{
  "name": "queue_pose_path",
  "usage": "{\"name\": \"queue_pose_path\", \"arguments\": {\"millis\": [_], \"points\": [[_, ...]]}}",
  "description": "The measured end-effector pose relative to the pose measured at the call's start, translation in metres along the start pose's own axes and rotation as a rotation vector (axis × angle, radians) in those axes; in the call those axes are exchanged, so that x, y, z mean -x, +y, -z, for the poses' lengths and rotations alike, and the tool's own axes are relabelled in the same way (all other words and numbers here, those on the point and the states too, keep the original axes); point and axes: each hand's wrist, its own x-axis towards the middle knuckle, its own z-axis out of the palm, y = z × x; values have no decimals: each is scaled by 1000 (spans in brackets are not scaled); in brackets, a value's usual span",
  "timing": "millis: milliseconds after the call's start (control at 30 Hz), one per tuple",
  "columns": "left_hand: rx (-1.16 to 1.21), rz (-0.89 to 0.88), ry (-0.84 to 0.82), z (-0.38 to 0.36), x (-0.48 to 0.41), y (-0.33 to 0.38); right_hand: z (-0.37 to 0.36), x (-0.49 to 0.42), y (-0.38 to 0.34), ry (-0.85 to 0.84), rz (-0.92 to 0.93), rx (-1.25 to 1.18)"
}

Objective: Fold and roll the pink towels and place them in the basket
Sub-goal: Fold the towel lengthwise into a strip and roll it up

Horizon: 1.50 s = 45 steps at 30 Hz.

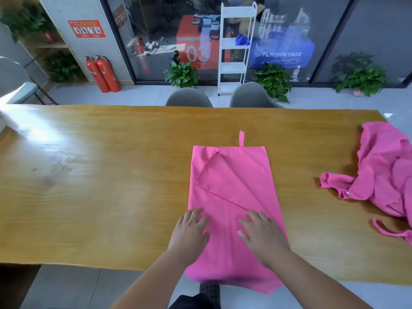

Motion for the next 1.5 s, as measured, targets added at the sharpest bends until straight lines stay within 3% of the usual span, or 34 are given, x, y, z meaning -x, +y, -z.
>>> {"name": "queue_pose_path", "arguments": {"millis": [100,300,467,633,700,800,900,1000,1133,1267,1500], "points": [[10,-14,-42,6,-23,-11,19,-30,-4,-178,63,-10],[32,-12,-40,7,-49,-38,29,-72,-9,-232,78,55],[28,-33,-39,0,-55,-49,25,-78,-10,-201,70,46],[35,-35,-27,1,-76,-49,40,-95,16,-33,34,-253],[41,-41,-25,2,-87,-47,49,-100,33,94,-98,-484],[49,-53,-10,5,-108,-42,56,-109,58,292,-496,-950],[31,-60,-7,6,-130,-35,56,-120,83,250,-747,-1182],[37,-35,-31,6,-145,-31,56,-139,99,154,-752,-1283],[6,-48,-41,5,-169,-37,62,-177,111,158,-603,-1179],[-9,-38,-17,1,-195,-44,64,-196,125,262,-611,-997],[-34,-25,30,1,-228,-58,45,-217,136,237,-570,-796]]}}
